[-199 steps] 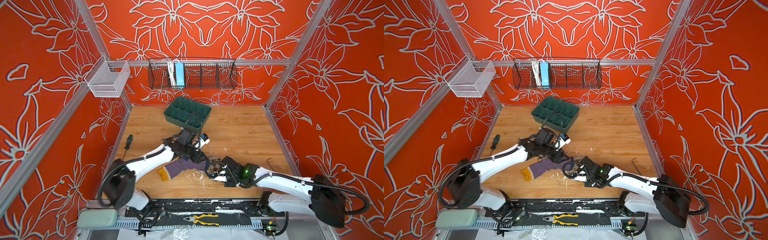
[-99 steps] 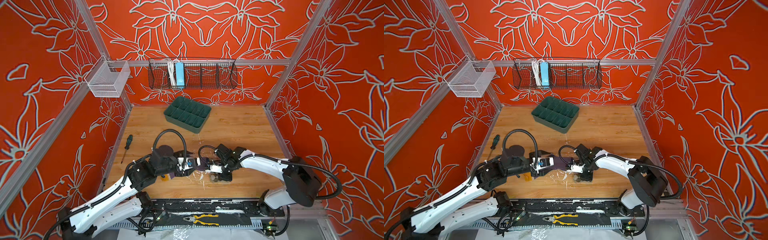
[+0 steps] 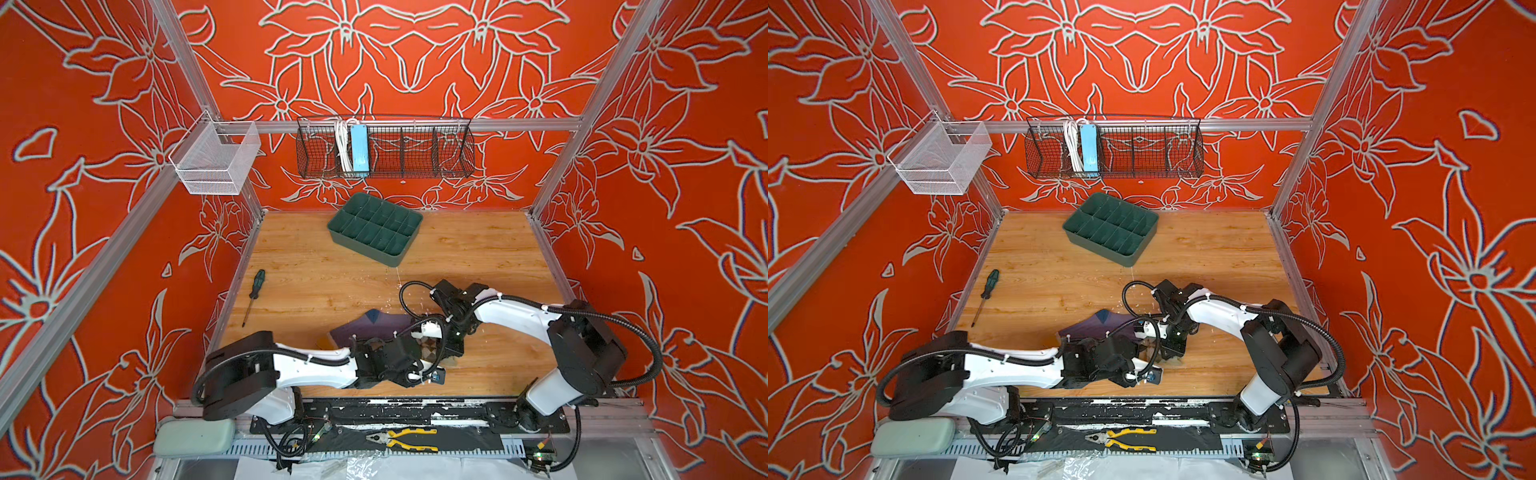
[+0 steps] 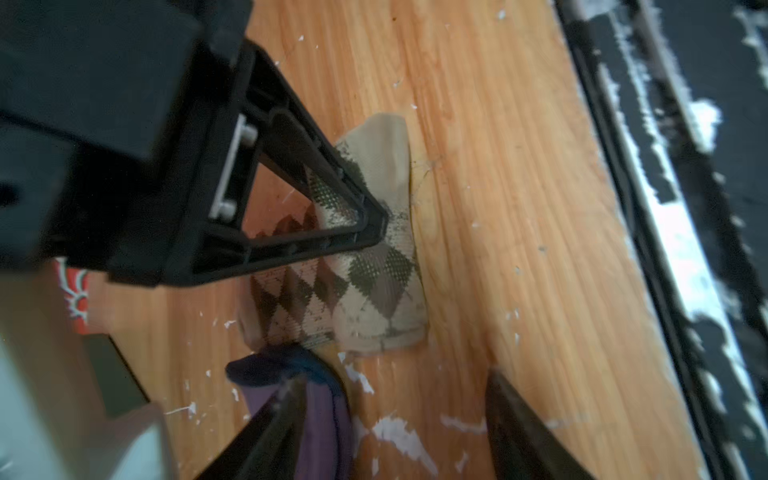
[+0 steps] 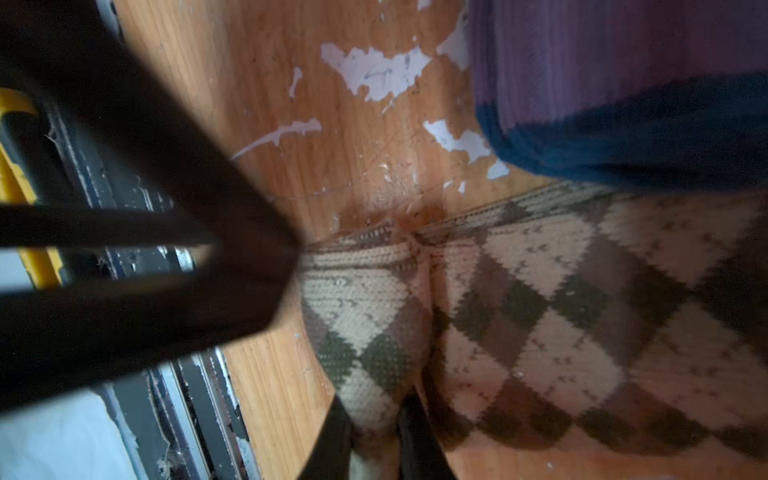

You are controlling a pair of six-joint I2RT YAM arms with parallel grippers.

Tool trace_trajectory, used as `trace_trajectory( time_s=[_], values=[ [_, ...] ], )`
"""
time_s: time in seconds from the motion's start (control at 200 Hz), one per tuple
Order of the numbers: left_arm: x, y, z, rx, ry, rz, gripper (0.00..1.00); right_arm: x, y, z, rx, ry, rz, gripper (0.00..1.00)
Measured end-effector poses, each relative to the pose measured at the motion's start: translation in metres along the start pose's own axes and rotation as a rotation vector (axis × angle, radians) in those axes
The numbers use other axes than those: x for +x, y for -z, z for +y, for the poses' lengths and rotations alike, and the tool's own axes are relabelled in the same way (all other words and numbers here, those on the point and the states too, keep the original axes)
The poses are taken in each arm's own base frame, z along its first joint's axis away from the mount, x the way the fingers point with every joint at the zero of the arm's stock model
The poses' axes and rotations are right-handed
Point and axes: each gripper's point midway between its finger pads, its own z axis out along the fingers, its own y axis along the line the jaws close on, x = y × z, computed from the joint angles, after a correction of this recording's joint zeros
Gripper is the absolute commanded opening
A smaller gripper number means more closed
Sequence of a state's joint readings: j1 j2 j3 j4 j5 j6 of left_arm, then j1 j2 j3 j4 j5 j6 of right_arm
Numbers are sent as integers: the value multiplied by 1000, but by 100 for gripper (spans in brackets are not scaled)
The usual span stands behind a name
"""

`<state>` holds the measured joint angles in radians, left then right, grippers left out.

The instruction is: Roll the socks

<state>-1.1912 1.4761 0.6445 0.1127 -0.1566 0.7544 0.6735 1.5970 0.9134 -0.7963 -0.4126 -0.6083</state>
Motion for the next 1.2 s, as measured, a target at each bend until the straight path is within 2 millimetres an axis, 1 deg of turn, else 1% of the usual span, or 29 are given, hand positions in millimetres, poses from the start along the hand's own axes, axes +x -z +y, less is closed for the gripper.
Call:
trace_trajectory(
  time_s=[0.105, 0.185, 0.3, 0.38, 0.445, 0.5, 0.646, 0.696, 0.756, 0.846, 0.956, 1.016, 1.081, 1.146, 1.201],
  values=[
    [1, -18, 4, -35, 79, 21, 62, 0, 0, 0, 0, 3, 0, 2],
    [3, -30, 7, -57, 127, 36, 56, 0, 0, 0, 0, 6, 0, 3],
    [-5, -41, 7, -64, 151, 28, 39, 0, 1, 0, 1, 11, -5, 3],
    [-7, -45, 7, -67, 161, 36, 21, 1, 3, -2, 14, 8, -6, 5],
    [-8, -47, 7, -71, 161, 41, 11, 3, 5, -4, 31, 8, -9, 9],
    [-8, -47, 8, -75, 156, 45, 6, 4, 7, -5, 48, 11, -15, 14],
    [-10, -47, 7, -76, 155, 43, 2, 7, 13, -6, 107, 20, -39, 30],
    [-9, -47, 7, -75, 171, 42, 2, 9, 19, -7, 140, 19, -48, 34],
    [-9, -47, 7, -75, 196, 39, 2, 15, 27, -8, 187, 20, -46, 37],
    [-8, -46, 7, -67, 233, 32, 2, 26, 40, -7, 252, 16, -38, 38],
    [-7, -45, 6, -35, 273, 23, 2, 38, 63, -10, 361, -3, -66, 43],
    [-6, -44, 6, -1, 298, 20, 2, 44, 83, -16, 454, -36, -110, 45],
    [-5, -43, 8, 49, 338, 17, 2, 49, 107, -23, 561, -82, -175, 50],
    [-2, -43, 12, 100, 384, 16, 2, 52, 137, -28, 687, -127, -267, 54],
    [0, -41, 13, 163, 432, 9, 3, 50, 161, -27, 772, -143, -357, 57]
  ],
)
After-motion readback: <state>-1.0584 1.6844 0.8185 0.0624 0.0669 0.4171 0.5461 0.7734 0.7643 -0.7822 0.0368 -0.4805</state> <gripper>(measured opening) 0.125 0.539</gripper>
